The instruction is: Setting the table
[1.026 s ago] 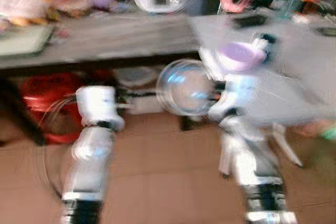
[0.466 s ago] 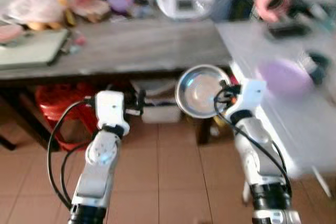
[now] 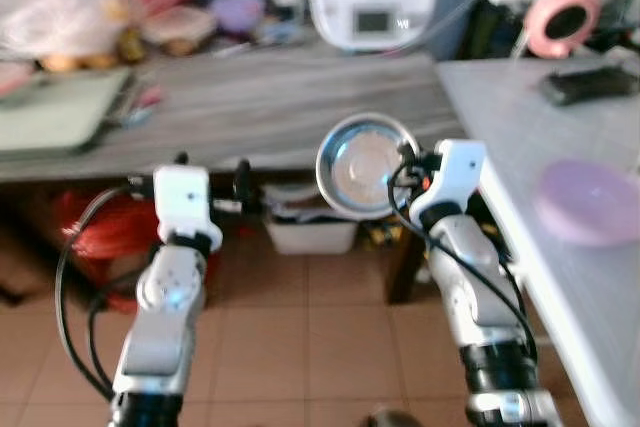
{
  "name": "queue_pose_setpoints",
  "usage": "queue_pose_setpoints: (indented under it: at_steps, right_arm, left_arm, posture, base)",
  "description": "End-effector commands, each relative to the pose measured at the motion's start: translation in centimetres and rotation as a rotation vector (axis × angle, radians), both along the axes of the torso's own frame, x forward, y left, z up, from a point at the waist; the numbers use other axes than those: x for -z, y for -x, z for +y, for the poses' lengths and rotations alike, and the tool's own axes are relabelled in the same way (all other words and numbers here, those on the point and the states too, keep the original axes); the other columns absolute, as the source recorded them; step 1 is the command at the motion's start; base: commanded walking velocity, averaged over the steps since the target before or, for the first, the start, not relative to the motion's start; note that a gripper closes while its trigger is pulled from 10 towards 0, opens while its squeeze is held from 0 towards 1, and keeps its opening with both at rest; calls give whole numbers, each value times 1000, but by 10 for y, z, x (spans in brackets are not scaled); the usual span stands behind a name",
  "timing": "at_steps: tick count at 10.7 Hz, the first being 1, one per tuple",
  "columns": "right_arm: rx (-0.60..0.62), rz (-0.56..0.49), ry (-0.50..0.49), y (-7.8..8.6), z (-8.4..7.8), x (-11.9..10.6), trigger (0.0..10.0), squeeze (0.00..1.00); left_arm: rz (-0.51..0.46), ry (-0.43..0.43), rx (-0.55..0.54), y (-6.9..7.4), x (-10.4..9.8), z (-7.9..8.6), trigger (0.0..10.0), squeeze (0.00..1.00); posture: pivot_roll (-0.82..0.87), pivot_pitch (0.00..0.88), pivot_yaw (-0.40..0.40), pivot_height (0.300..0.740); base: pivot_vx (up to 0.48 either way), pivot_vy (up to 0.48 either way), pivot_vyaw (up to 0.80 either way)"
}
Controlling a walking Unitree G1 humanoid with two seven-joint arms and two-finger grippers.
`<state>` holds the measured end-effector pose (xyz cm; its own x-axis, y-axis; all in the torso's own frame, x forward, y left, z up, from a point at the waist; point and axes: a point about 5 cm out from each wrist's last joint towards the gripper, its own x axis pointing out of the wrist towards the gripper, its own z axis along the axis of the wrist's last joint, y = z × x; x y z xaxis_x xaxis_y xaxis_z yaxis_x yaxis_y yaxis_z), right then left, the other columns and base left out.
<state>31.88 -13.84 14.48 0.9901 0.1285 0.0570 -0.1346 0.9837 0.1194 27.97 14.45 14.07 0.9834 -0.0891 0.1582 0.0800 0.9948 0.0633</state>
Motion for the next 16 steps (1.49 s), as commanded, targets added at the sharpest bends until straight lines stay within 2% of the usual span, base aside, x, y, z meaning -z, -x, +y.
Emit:
queue_pose_setpoints:
  at_steps: [1,5,7,10,13,14,15,16]
  right_arm:
    - [12,-53,0,-3,-1,-16,0,0]
    - [28,-53,10,-12,-4,-18,0,0]
    - [36,-42,8,-12,-6,-15,0,0]
    - [38,-31,3,-12,-7,-12,0,0]
    - [32,7,-31,-20,-8,-11,0,0]
    - [17,45,-52,-22,-6,-7,1373,0]
    - [20,71,-67,-19,-3,-3,10000,0]
    - [3,93,-81,-14,3,1,10000,0]
  left_arm:
    - [-3,-20,-9,2,-3,2,10000,0]
    - [59,37,-33,6,9,0,10000,0]
    - [67,20,-58,6,10,4,10000,0]
    - [86,37,-79,6,13,6,10000,0]
    - [63,23,-98,9,9,9,10000,0]
    - [52,27,-116,11,7,11,10000,0]
    - [71,19,-116,16,10,12,10000,0]
    - [89,-11,-106,23,13,14,10000,0]
  posture:
    - [15,70,41,740]
    - [8,79,40,740]
    - [7,79,35,740]
    - [9,74,32,740]
    - [21,91,30,740]
    - [27,94,27,740]
    - [31,99,31,740]
    - [35,111,32,740]
  base:
    - [480,0,0]
    - [454,67,0]
    - [358,317,0]
    - [291,383,0]
    - [267,400,0]
    - [0,0,0]
    - [0,0,0]
    - [0,0,0]
